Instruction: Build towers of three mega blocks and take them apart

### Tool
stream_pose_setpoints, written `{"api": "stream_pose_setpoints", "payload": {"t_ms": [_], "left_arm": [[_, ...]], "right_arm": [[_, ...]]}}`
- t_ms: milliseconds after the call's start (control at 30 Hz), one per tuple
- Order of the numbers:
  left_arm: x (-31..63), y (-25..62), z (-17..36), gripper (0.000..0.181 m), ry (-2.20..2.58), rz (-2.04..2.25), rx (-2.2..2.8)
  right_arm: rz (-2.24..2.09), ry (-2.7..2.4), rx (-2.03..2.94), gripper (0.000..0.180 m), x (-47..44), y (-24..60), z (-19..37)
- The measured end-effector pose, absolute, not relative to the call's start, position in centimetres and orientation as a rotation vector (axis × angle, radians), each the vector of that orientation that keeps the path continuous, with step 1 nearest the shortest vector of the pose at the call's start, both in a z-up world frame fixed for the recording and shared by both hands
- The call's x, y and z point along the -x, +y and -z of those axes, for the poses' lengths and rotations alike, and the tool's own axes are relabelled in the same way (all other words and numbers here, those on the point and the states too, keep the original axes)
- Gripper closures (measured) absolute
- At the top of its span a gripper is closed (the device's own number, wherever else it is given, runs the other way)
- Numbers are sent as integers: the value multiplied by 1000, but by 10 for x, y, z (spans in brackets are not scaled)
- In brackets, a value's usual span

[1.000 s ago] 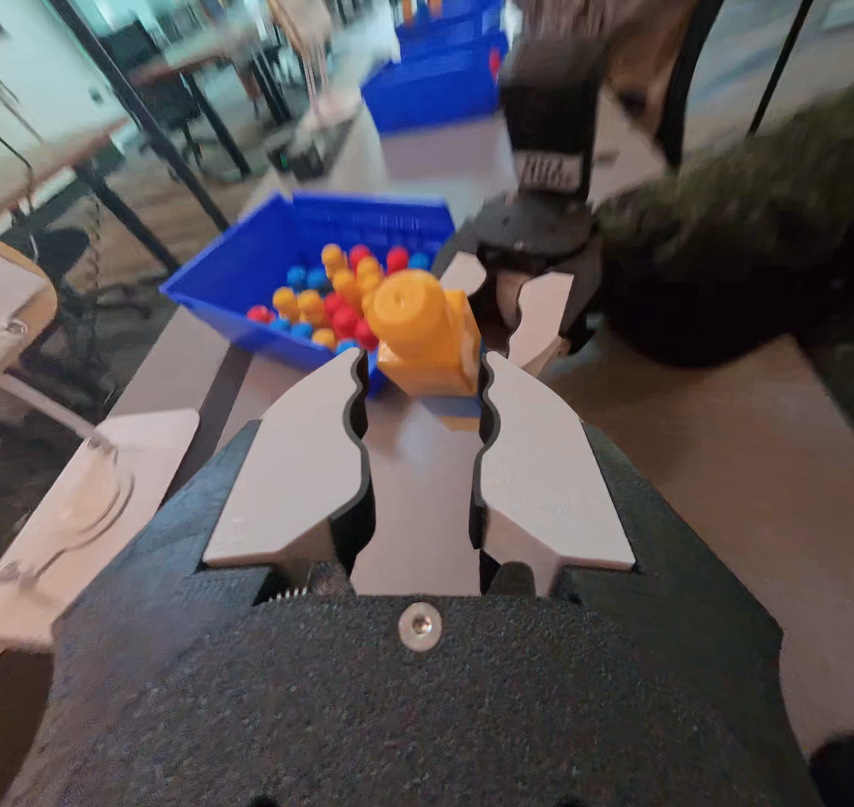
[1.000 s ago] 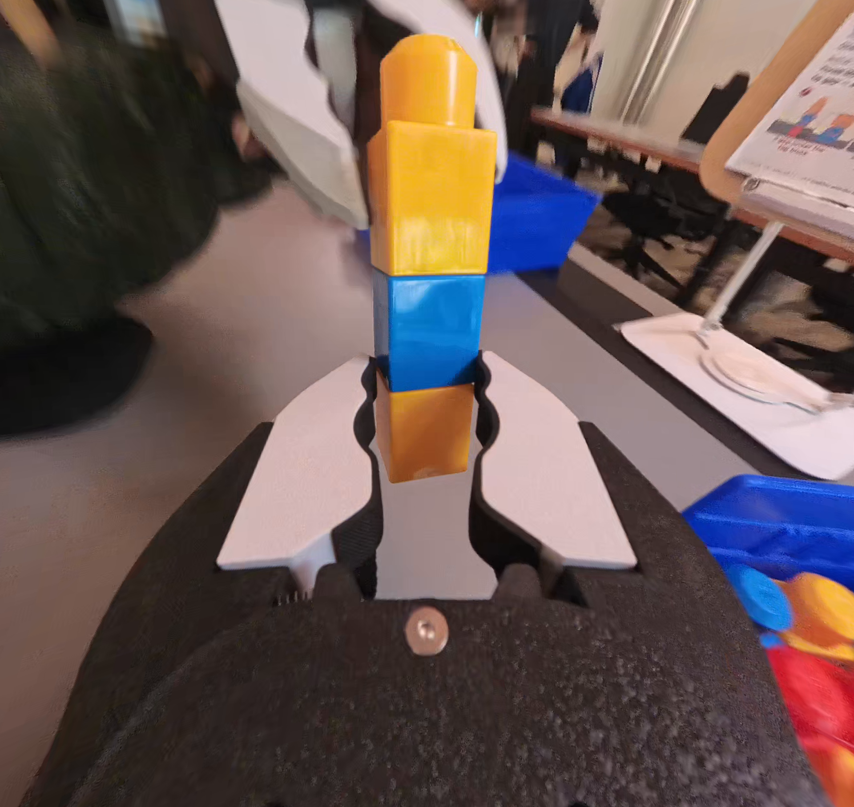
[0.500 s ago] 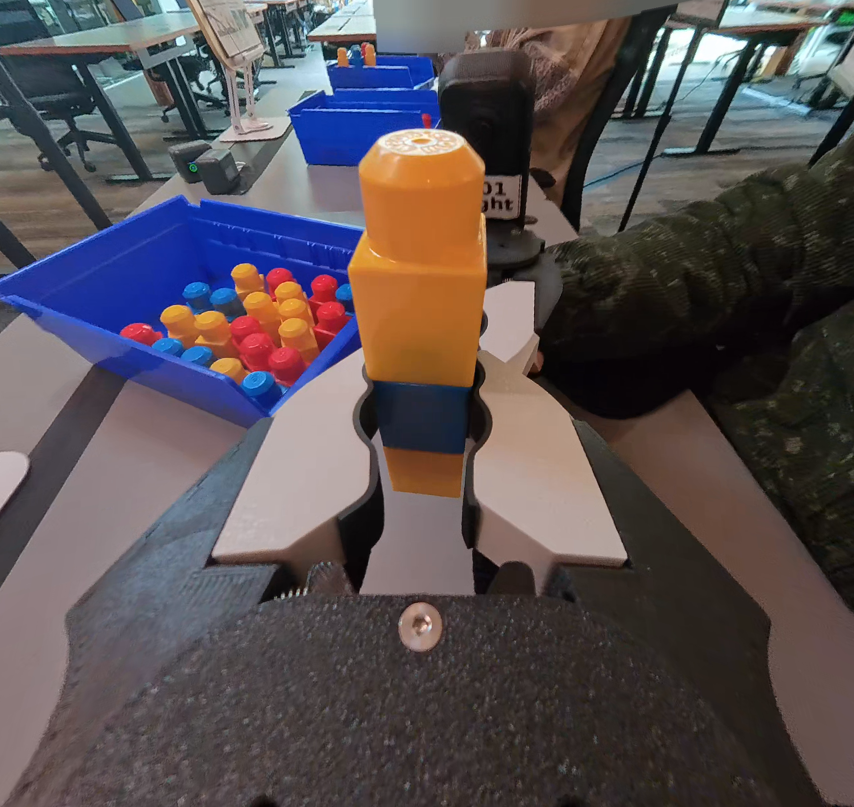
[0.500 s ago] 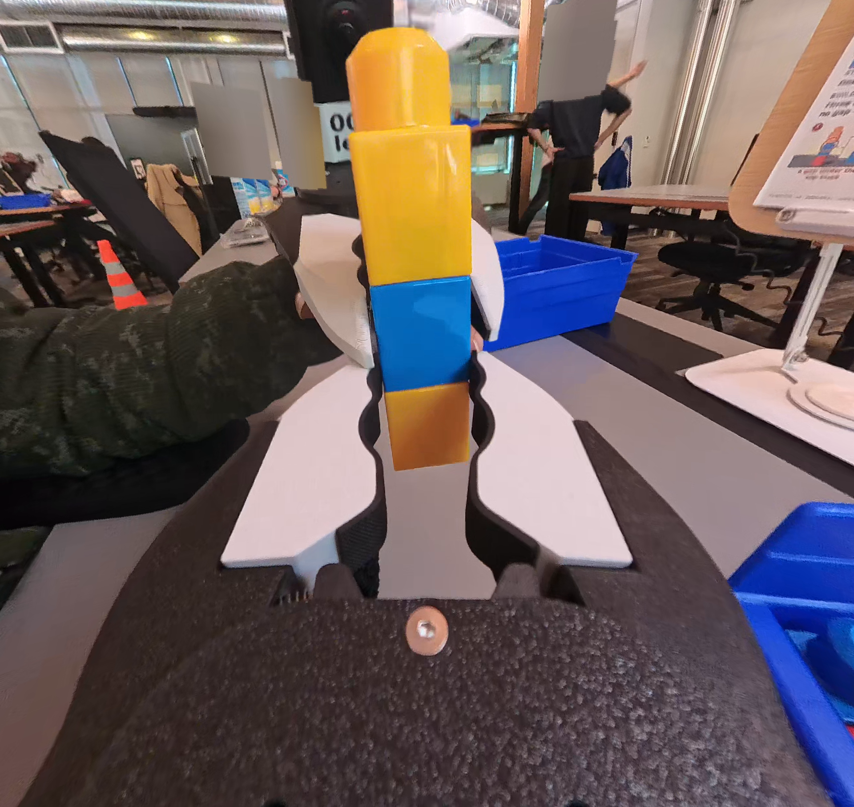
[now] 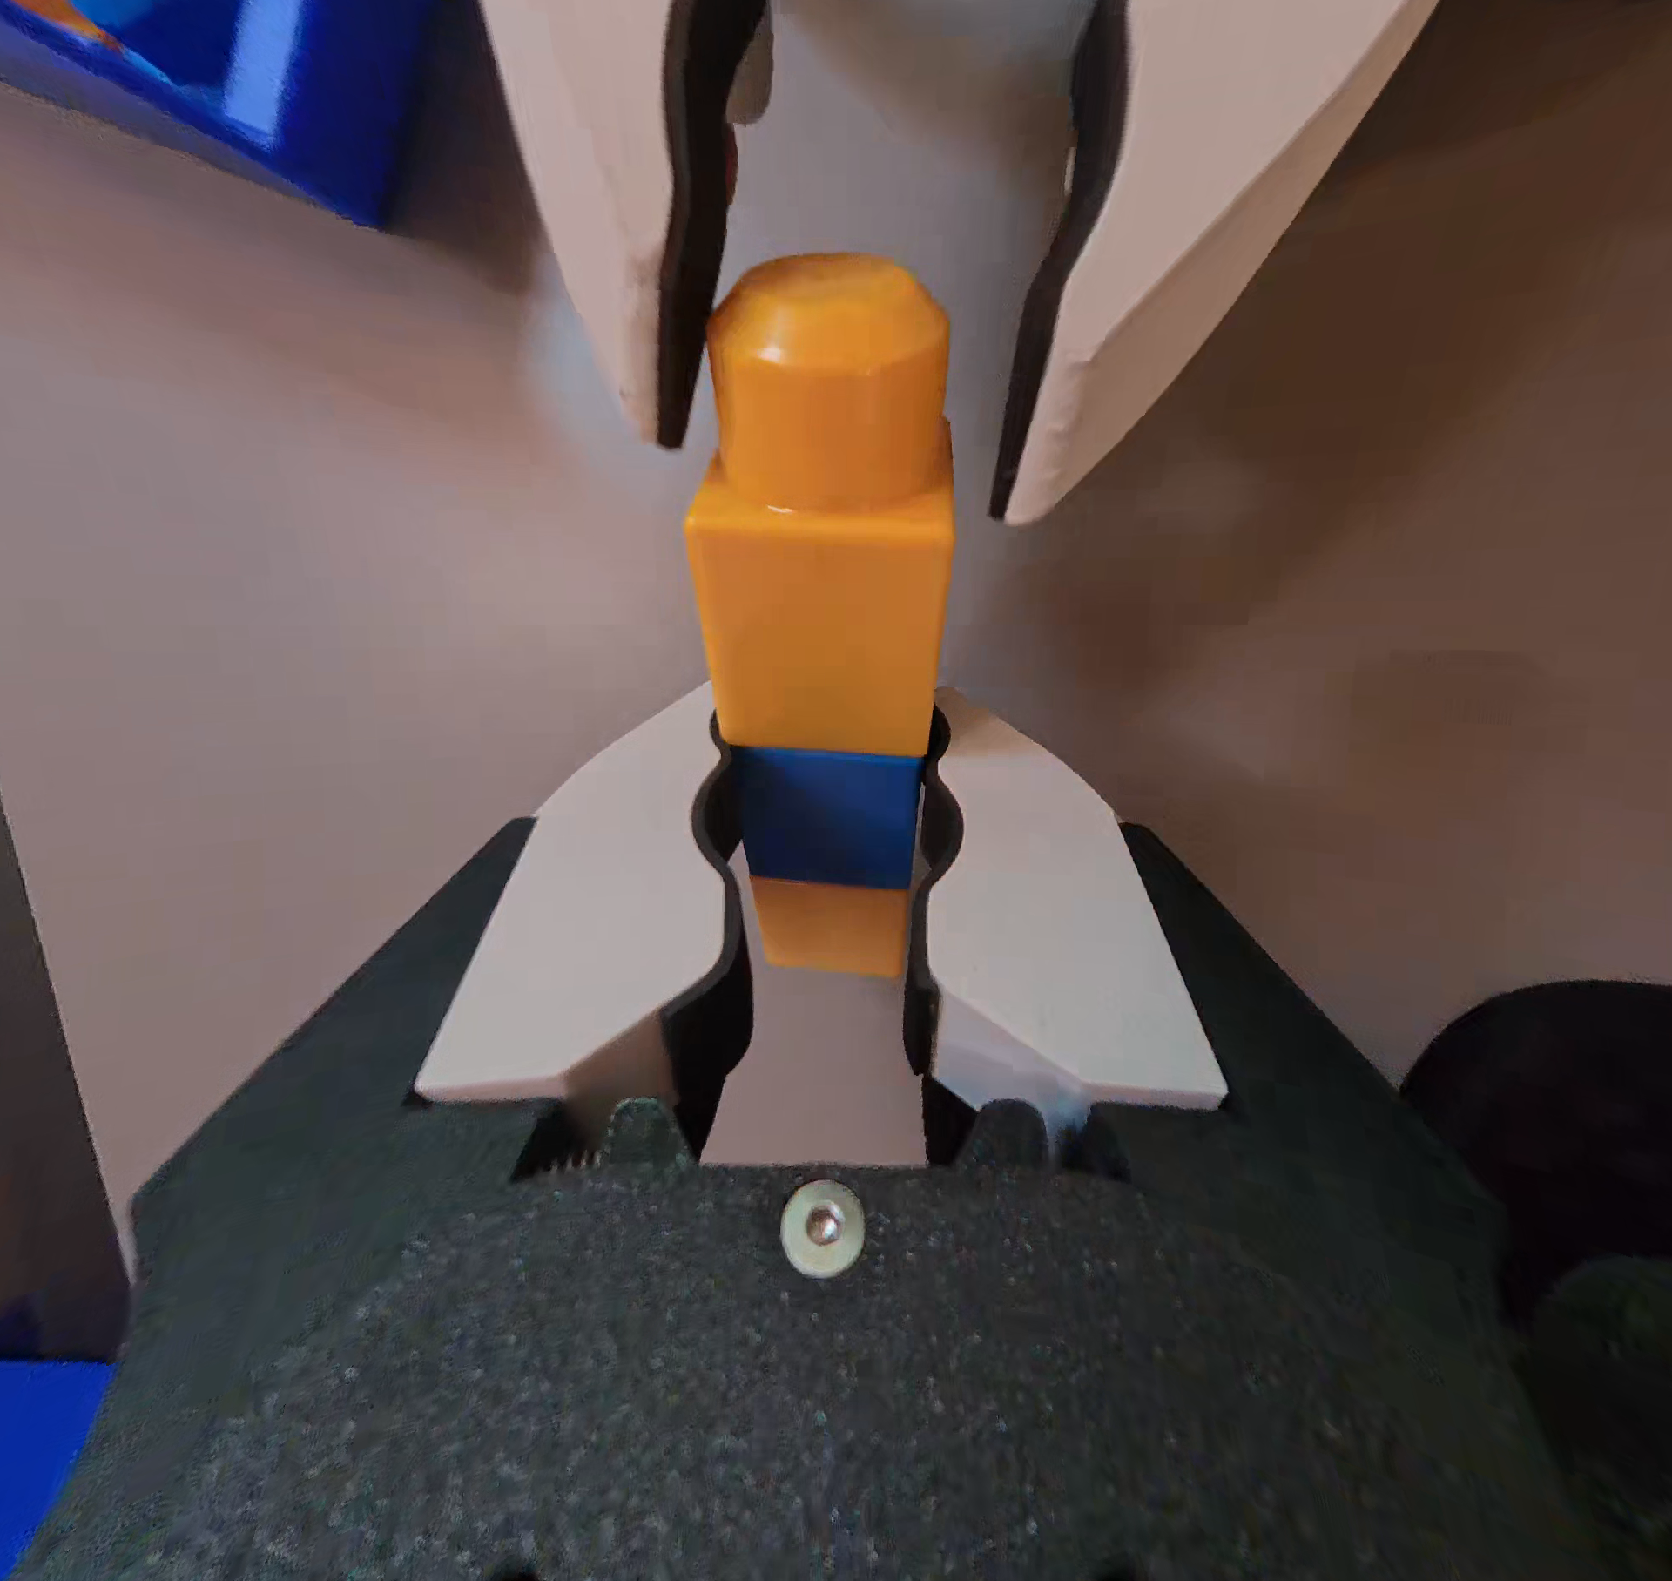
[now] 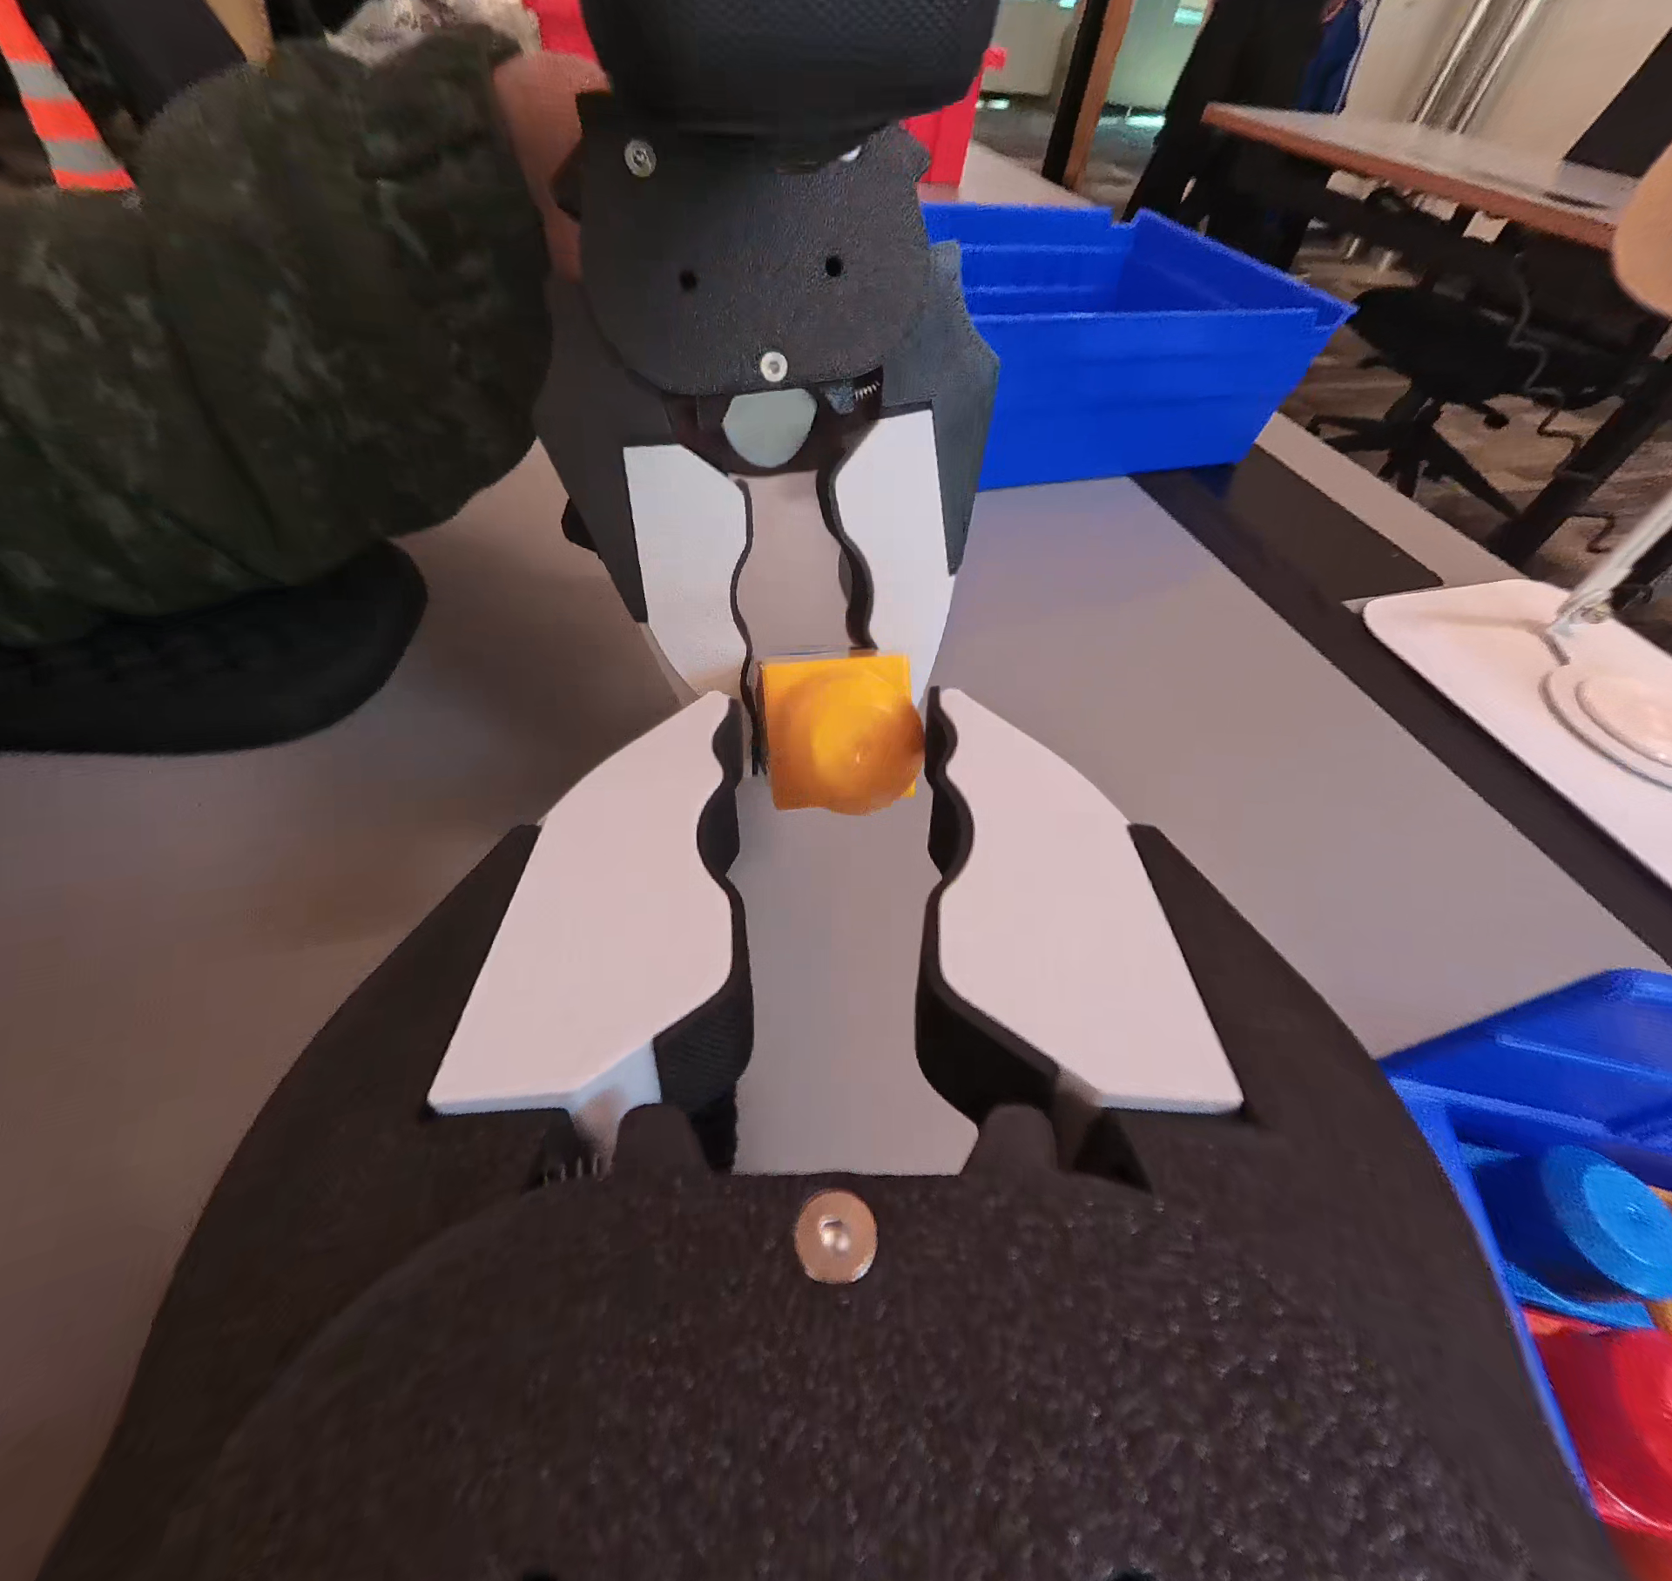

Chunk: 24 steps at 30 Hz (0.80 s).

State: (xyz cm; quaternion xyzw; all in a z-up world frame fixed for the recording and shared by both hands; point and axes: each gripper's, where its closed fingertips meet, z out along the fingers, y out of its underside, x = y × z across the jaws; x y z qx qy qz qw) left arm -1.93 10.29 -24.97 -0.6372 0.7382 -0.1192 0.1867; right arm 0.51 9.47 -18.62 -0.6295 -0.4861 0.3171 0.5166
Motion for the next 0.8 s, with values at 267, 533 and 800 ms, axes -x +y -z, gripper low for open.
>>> {"api": "stream_pose_setpoints", "payload": {"t_ms": [267, 533, 800], "left_arm": [[14, 94, 247, 144, 2111, 377, 1742], [12, 95, 218, 145, 1965, 613, 1662], [32, 143, 207, 145, 1652, 676, 1696]], "right_arm": [[-763, -1248, 1568, 147, -7, 87, 191], [-888, -1151, 1515, 148, -17, 87, 162], [-801, -677, 1383, 148, -105, 131, 91]]}}
